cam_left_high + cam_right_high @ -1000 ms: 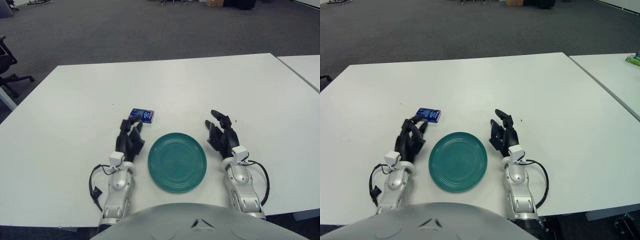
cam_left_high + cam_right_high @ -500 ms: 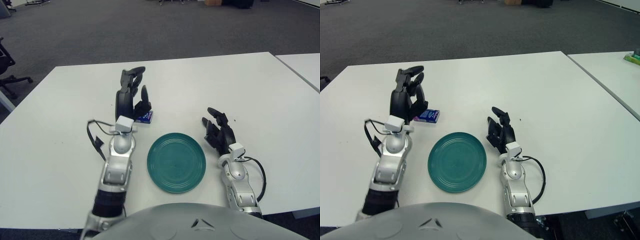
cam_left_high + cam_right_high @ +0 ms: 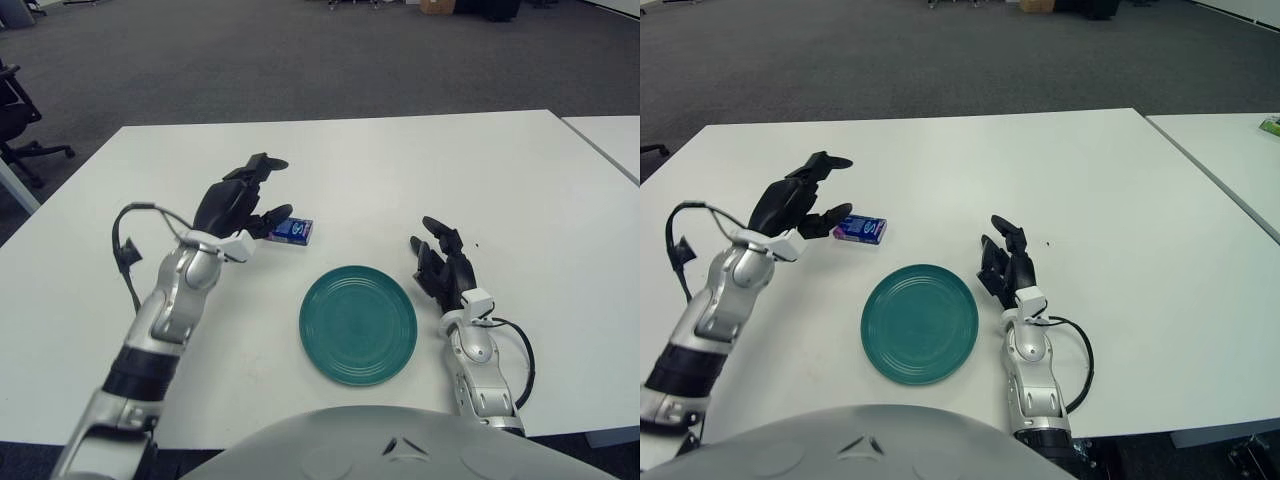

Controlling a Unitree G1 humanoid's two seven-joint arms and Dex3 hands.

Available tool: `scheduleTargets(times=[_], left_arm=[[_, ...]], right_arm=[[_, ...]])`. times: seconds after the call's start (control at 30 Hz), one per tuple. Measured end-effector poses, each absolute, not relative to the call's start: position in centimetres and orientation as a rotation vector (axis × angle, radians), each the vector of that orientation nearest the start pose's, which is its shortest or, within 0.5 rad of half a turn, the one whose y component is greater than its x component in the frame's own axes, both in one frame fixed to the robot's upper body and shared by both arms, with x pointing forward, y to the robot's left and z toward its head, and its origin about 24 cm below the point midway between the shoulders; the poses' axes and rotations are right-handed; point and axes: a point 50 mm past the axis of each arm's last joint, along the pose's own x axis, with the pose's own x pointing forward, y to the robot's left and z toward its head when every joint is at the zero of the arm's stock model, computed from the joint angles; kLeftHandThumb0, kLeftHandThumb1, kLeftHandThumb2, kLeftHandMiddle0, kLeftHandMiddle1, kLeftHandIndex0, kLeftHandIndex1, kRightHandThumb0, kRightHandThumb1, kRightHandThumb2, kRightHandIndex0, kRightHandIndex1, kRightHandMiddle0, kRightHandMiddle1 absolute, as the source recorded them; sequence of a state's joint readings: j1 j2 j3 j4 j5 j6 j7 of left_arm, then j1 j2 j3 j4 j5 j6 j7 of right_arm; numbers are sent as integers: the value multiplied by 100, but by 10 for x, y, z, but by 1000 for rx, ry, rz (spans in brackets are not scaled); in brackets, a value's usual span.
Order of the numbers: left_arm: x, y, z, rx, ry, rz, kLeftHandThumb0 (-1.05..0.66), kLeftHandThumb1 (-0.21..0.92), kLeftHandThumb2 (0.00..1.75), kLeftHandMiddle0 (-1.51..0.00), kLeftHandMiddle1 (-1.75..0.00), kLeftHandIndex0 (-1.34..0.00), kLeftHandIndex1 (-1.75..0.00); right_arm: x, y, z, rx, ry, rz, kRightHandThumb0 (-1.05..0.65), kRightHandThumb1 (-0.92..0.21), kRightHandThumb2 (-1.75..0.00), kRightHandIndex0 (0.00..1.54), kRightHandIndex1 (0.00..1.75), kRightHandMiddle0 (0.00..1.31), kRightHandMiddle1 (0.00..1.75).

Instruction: Put the gum into the plate.

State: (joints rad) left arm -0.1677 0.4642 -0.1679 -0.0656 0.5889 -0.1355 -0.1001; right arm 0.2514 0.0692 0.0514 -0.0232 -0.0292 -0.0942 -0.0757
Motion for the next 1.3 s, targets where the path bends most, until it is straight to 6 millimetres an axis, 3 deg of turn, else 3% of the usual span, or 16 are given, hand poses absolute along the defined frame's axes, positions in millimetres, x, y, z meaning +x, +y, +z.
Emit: scheduleTargets(times=[0.27, 0.5, 0.83, 1.3], left_arm=[[291, 155, 105, 1192, -327, -501, -98, 92, 32, -34, 0, -3, -103], [295, 161, 87, 1245, -239, -624, -97, 92, 26, -32, 0, -2, -102], [302, 171, 67, 1265, -123, -681, -101, 92, 34, -30, 0, -3, -102], [315, 158, 54, 1241, -77, -726, -90, 92, 25, -27, 0, -2, -100]], right_arm=[[198, -144, 5, 36, 113, -103, -70, -92, -91, 51, 2, 0, 71], [192, -147, 6, 28, 117, -104, -69, -92, -89, 49, 1, 0, 68], [187, -151, 6, 28, 132, -107, -68, -92, -86, 50, 1, 0, 68], [184, -153, 7, 51, 129, -117, -66, -92, -80, 54, 3, 0, 73]])
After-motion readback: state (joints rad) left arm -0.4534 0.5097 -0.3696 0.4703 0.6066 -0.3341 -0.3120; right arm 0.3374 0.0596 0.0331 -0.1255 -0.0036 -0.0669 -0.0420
